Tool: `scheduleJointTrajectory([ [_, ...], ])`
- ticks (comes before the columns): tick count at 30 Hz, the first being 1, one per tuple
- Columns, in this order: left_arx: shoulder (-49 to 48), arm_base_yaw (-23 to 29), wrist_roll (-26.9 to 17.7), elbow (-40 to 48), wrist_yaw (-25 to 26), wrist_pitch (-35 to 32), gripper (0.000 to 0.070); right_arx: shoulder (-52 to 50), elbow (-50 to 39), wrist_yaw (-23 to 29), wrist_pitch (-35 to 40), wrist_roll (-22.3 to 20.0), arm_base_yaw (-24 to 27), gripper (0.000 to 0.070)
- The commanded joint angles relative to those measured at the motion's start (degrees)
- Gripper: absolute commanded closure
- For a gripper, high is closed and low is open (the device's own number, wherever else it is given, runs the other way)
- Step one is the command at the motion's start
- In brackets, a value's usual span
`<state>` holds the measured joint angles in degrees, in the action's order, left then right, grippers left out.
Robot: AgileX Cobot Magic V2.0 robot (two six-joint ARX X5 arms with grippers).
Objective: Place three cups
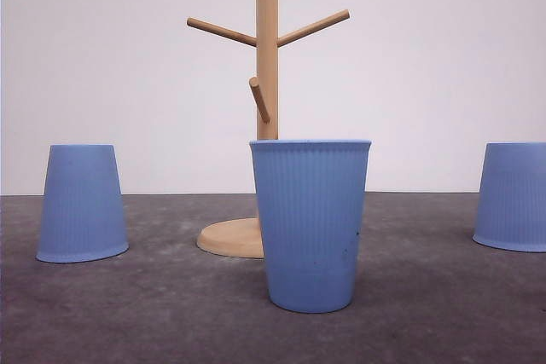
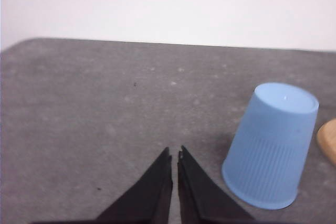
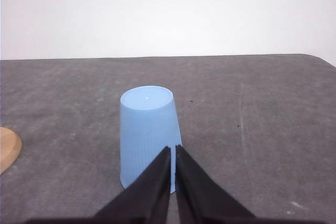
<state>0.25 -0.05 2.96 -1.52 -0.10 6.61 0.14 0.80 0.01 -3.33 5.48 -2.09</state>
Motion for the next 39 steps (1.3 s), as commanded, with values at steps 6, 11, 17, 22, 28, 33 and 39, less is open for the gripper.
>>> scheduleJointTrajectory([
  [6,-0.09,0.04,16.62,0.81,0.09,-0.91,0.0700,0.04,-0.13,0.02,1.01,12.64,-0.07,0.0689],
  [11,-0.09,0.04,27.06,0.80,0.11,-5.80,0.0700,0.04,0.05,0.00,5.48,20.66,-0.02,0.0689],
  [17,-0.09,0.04,32.37,-1.92,0.50,-12.74,0.0700,0.07,4.28,-0.09,7.77,25.40,-0.02,0.0694],
  [22,0.32,0.04,32.20,-9.08,0.48,-6.79,0.0699,0.15,12.51,0.04,-0.90,24.92,-0.02,0.0694],
  [28,4.53,0.04,26.11,-21.04,0.50,8.63,0.0699,3.59,22.24,-1.69,-13.98,23.56,-0.02,0.0694],
  [33,11.75,0.04,18.50,-30.75,3.45,24.14,0.0700,10.07,28.76,-5.50,-23.69,21.38,-0.02,0.0694],
  [39,21.57,0.04,9.99,-39.30,10.51,39.80,0.0700,21.11,35.08,-11.74,-32.43,12.24,-0.02,0.0694],
])
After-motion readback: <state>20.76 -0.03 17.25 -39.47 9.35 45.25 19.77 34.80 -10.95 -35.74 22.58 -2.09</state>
